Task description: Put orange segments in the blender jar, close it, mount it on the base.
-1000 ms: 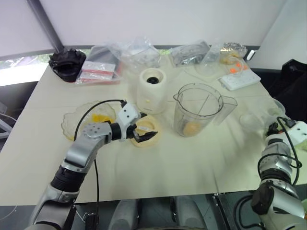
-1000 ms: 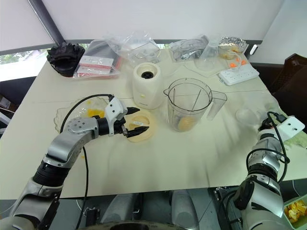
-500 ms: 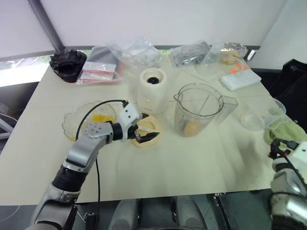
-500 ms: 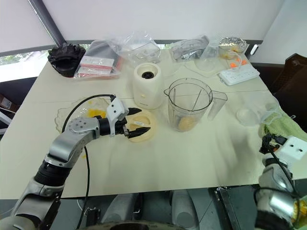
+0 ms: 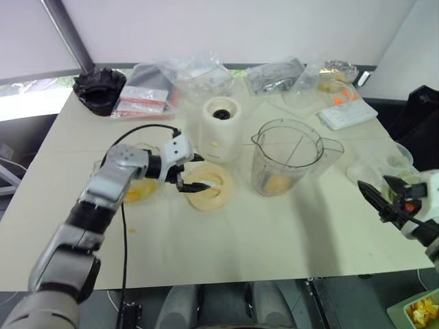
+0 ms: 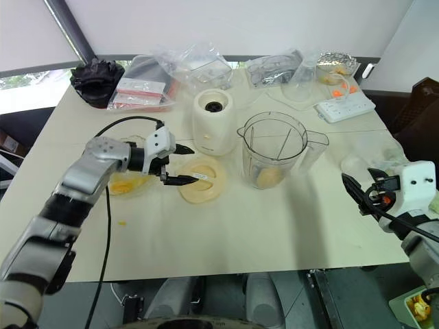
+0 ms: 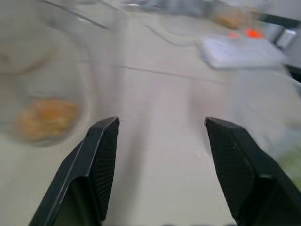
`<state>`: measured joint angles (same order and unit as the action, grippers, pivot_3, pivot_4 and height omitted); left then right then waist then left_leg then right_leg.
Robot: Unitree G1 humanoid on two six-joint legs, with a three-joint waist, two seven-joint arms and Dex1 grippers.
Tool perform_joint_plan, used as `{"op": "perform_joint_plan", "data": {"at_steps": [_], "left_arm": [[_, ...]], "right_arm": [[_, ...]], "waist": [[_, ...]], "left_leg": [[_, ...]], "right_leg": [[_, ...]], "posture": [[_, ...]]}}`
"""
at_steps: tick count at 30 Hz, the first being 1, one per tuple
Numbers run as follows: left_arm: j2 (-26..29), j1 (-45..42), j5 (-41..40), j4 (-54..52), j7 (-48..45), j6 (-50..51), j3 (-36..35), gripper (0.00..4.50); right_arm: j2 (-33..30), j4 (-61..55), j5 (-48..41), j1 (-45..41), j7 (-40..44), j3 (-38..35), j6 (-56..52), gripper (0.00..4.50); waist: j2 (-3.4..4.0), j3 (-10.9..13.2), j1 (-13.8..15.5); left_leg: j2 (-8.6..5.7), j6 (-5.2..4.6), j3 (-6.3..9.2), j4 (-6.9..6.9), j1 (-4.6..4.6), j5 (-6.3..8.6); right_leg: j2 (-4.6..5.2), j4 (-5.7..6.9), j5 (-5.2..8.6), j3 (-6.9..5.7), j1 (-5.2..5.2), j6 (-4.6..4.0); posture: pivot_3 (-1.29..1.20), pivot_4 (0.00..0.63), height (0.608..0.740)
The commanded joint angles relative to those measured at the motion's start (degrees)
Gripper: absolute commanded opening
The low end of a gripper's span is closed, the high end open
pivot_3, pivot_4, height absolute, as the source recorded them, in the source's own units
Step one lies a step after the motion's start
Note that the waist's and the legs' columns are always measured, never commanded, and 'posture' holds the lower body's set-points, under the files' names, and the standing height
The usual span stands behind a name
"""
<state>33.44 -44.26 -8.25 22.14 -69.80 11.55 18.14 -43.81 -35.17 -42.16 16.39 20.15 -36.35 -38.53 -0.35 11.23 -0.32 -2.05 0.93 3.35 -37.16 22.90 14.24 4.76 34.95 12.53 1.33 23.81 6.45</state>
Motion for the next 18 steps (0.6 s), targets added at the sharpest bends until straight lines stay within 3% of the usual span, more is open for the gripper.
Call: {"op": "perform_joint_plan", "data": {"at_steps": [1,4,5,11,18], "left_arm": [[-3.0,-7.0,3.1,14.7,-4.4,-8.7,1.0,4.5],[-5.8,-11.9,7.0,27.0,-4.6,-15.9,2.0,3.65],[-6.6,-13.1,8.3,30.1,-4.5,-18.1,2.3,3.12],[-10.9,-17.3,13.2,41.3,-3.3,-25.5,2.8,3.12],[-14.6,-19.8,18.5,47.5,-0.5,-29.7,3.3,3.12]], "right_arm": [[-0.6,-4.5,-3.1,-2.1,-1.1,-2.0,-2.6,3.01],[0.1,-7.4,-4.4,-3.0,-2.9,-2.1,-4.4,3.05],[0.3,-8.2,-4.8,-3.1,-3.5,-2.3,-5.0,3.05],[1.2,-11.2,-6.0,-1.7,-5.3,-3.9,-6.6,3.05],[2.0,-13.5,-6.3,-0.7,-6.9,-4.4,-7.3,3.05]], "waist": [[-0.15,0.0,0.4],[-0.19,0.0,0.9],[-0.21,0.0,1.0],[-0.28,0.1,1.2],[-0.38,0.1,1.0]], "left_leg": [[0.0,0.0,0.0,-0.05,0.08,0.0],[-0.01,0.0,0.02,-0.17,0.55,0.0],[-0.04,-0.02,0.0,-0.15,0.56,0.0],[-0.11,-0.12,0.02,-0.06,0.62,0.06],[-0.09,-0.12,-0.01,-0.26,0.61,0.06]], "right_leg": [[0.0,0.0,0.0,-0.06,0.04,0.0],[0.0,0.02,-0.05,-0.08,0.51,0.01],[0.01,0.02,-0.05,-0.08,0.53,0.04],[0.0,0.03,-0.14,-0.15,0.57,0.31],[0.0,0.15,-0.15,-0.12,0.55,0.3]], "posture": [[0.0,0.15,0.74],[0.0,0.15,0.74],[0.0,0.15,0.74],[0.0,0.15,0.74],[0.0,0.15,0.74]]}}
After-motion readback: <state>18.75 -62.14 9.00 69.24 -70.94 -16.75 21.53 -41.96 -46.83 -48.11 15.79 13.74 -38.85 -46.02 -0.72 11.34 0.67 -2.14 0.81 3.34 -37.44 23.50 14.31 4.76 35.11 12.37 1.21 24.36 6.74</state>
